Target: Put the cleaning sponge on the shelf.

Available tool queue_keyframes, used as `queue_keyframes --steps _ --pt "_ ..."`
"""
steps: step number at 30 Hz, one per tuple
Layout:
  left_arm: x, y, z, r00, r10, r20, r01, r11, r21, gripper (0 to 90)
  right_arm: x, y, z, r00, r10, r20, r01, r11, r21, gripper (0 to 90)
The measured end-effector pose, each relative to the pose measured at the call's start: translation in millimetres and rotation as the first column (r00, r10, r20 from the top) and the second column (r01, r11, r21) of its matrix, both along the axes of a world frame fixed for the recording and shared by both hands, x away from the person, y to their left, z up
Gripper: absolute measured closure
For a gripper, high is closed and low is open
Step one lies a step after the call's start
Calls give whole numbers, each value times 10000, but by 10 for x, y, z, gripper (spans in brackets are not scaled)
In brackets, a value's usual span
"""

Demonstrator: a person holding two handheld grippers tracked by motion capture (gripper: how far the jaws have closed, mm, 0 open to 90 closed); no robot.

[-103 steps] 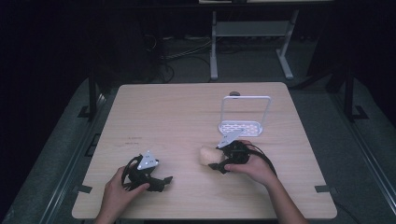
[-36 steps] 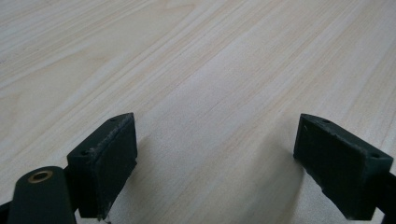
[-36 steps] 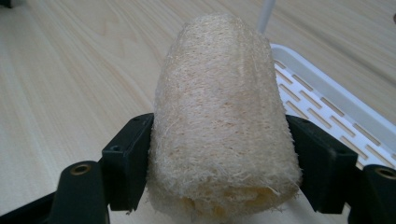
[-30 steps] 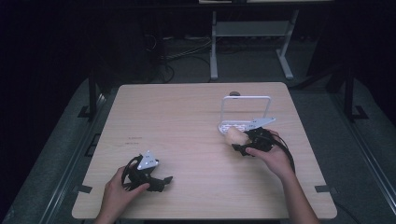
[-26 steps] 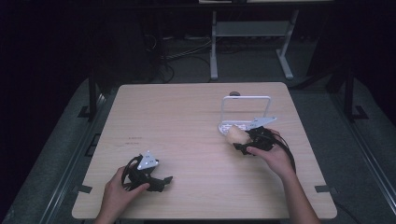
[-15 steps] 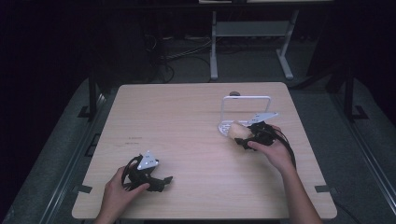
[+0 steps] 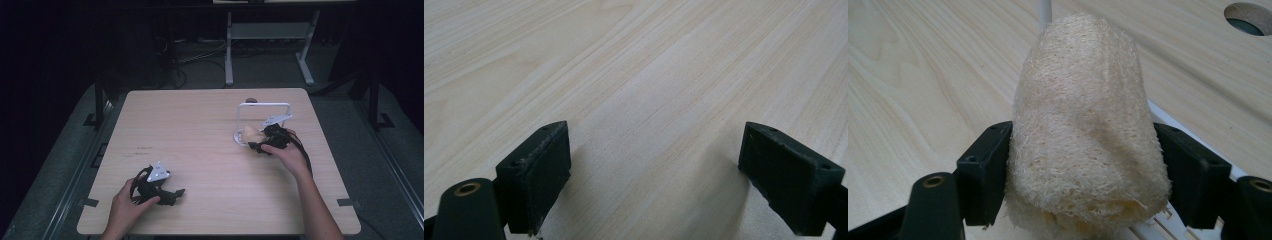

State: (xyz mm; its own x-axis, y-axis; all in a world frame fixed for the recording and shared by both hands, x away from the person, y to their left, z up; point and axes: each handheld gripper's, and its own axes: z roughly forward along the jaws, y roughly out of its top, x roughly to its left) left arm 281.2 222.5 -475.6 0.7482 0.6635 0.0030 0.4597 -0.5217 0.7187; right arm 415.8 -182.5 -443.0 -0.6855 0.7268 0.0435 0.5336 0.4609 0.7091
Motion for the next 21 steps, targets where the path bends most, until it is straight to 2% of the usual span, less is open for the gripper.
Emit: queue_keyframes --steps 21 --pt "0 0 0 10000 4 -6 -4 10000 -5 128 96 45 -72 9997 64 -225 -67 9999 -122 270"
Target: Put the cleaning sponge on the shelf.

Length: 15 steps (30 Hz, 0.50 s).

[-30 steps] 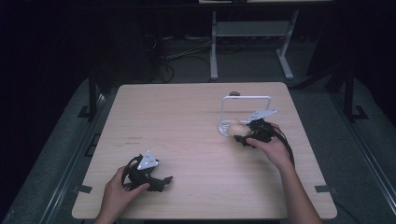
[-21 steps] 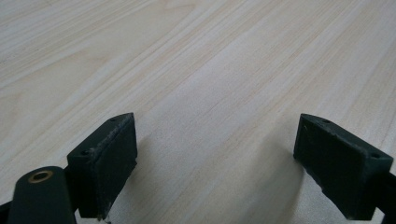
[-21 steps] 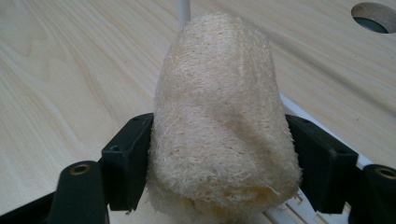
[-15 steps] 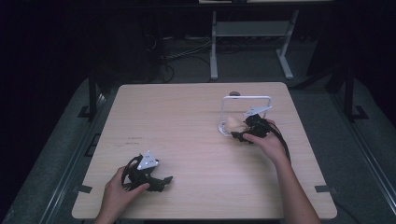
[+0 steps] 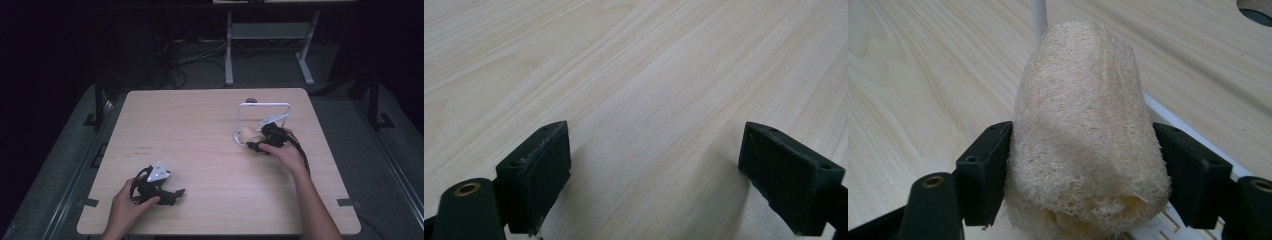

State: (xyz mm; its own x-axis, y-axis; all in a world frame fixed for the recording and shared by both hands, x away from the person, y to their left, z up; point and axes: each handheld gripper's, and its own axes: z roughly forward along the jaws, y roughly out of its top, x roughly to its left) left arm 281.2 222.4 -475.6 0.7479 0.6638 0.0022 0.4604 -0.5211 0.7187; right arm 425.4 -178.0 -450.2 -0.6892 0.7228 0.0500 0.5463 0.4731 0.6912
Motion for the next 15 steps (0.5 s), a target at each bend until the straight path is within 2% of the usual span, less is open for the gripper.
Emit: queue_keyframes --steps 9,15 --pt "0 1 1 10000 -6 1 6 10000 11 129 13 -4 0 10000 -8 9 8 10000 6 268" --pt "1 1 1 10000 -6 2 6 10000 13 128 12 4 -5 10000 -39 -65 39 10000 14 237"
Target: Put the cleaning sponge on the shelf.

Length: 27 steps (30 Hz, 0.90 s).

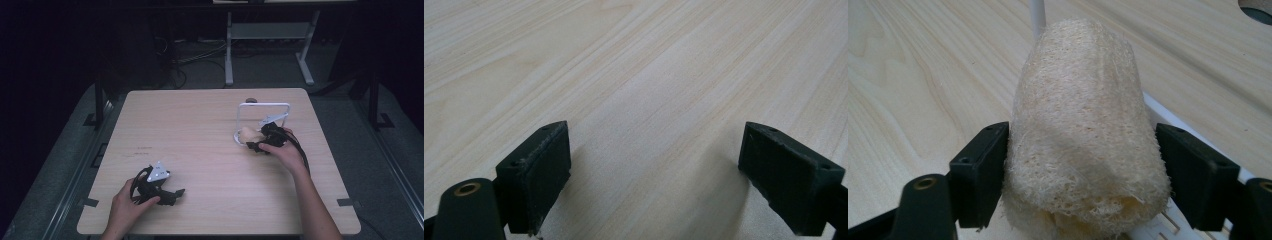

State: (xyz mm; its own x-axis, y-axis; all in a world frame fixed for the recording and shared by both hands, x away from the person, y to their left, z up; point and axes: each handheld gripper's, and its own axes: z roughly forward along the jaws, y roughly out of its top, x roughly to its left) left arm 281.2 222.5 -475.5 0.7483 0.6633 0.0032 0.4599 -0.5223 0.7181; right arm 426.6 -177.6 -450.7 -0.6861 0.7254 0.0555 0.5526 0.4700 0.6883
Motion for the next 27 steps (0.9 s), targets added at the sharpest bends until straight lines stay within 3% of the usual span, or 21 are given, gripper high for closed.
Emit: queue_keyframes --steps 14,25,27 --pt "0 0 0 10000 -1 -6 1 10000 4 128 -29 -12 66 10000 82 7 -82 9998 188 165" --pt "0 0 0 10000 -1 -2 1 10000 1 129 -184 -93 322 9986 -95 516 79 9994 326 173" --pt "0 -1 0 10000 3 4 -3 10000 -8 128 -264 -96 389 9972 -135 734 95 9985 544 239"
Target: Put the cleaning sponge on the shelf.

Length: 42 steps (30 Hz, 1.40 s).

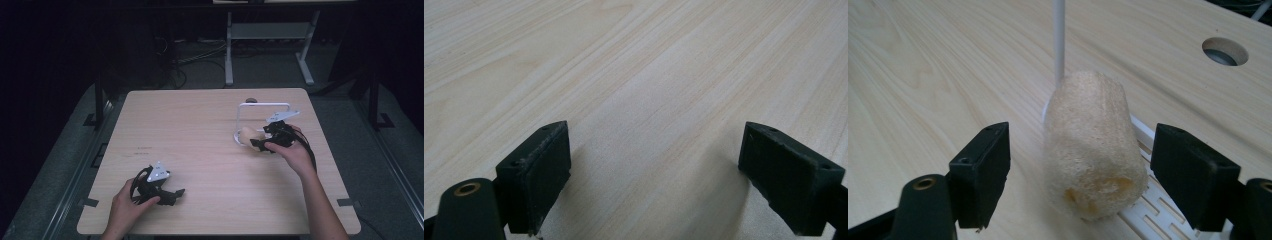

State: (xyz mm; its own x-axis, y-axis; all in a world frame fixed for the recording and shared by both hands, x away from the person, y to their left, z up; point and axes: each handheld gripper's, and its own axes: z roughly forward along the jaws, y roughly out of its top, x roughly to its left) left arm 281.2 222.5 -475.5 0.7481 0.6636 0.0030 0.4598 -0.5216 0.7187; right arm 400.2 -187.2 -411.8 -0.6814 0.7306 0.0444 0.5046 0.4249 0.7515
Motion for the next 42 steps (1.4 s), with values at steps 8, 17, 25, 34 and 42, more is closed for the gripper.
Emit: queue_keyframes --steps 8,17,25,34,42 --pt "-2 -3 -3 10000 35 8 -35 10000 -58 128 -202 16 97 9993 367 -11 -366 9989 287 528" --pt "-1 1 -1 10000 -10 -2 10 10000 13 128 -289 41 48 9919 1075 -679 -1045 9934 464 829" --pt "-1 2 -1 10000 -11 -2 11 10000 18 128 -304 82 -89 9879 1182 -1002 -1153 9927 345 895" --pt "-1 2 -1 10000 -11 1 11 10000 15 128 -236 102 -284 9845 1091 -1376 -1072 9940 216 892" --pt "-1 2 -1 10000 -10 -4 10 10000 19 128 -163 43 -435 9879 515 -1464 -509 9987 81 890"
